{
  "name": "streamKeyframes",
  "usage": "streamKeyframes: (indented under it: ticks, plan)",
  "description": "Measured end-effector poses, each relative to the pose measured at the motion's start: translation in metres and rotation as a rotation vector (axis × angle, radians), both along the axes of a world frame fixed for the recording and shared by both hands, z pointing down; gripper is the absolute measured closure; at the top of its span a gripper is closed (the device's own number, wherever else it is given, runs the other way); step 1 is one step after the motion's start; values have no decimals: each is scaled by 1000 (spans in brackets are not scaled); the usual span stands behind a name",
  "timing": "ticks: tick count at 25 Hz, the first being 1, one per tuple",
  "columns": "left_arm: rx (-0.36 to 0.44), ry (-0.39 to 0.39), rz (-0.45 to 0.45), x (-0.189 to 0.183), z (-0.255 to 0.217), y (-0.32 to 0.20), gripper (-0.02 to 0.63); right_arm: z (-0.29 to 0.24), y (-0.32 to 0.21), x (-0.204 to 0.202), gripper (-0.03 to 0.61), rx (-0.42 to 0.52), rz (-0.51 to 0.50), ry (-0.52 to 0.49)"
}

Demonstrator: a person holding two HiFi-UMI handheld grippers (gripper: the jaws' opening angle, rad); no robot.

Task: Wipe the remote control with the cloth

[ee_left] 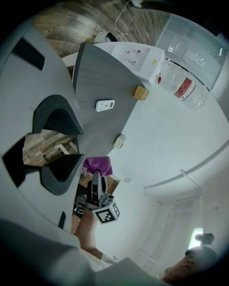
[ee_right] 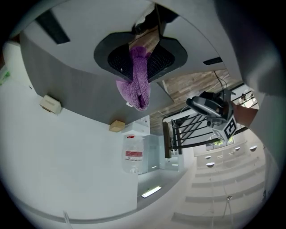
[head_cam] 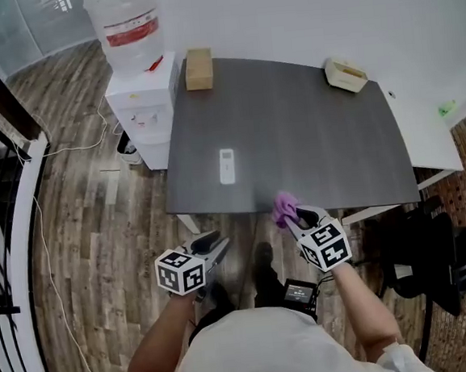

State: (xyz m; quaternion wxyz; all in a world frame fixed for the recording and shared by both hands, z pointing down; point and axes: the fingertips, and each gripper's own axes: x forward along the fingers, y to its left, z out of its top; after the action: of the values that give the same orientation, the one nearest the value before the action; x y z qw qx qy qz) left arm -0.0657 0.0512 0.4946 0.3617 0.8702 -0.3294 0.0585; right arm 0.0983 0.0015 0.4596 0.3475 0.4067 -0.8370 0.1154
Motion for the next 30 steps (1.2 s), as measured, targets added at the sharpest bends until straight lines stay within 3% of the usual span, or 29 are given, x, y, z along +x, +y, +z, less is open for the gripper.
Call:
streamKeyframes:
  ticks: [4, 10, 14, 18, 25, 30]
  plan:
    - [-43, -83, -31, 13, 25, -41, 492, 28, -45, -2, 488, -21, -134, 99]
    - [-79, -303, -109, 29, 61, -100, 492, 57, -126, -10, 488, -24, -377, 259]
    - [-119, -479, -101, 32, 88, -125, 422, 72, -173, -29, 488, -17, -503, 325]
    - [-112, -618, -69, 26, 104, -147, 416, 85, -200, -61, 488, 2, -622, 440]
    - [-113, -680, 24, 24, 128, -168, 417, 101, -247, -111, 489, 111, -757, 710]
    - [-131, -710, 86, 21, 146, -169, 438, 128, -249, -130, 489, 90, -807, 814]
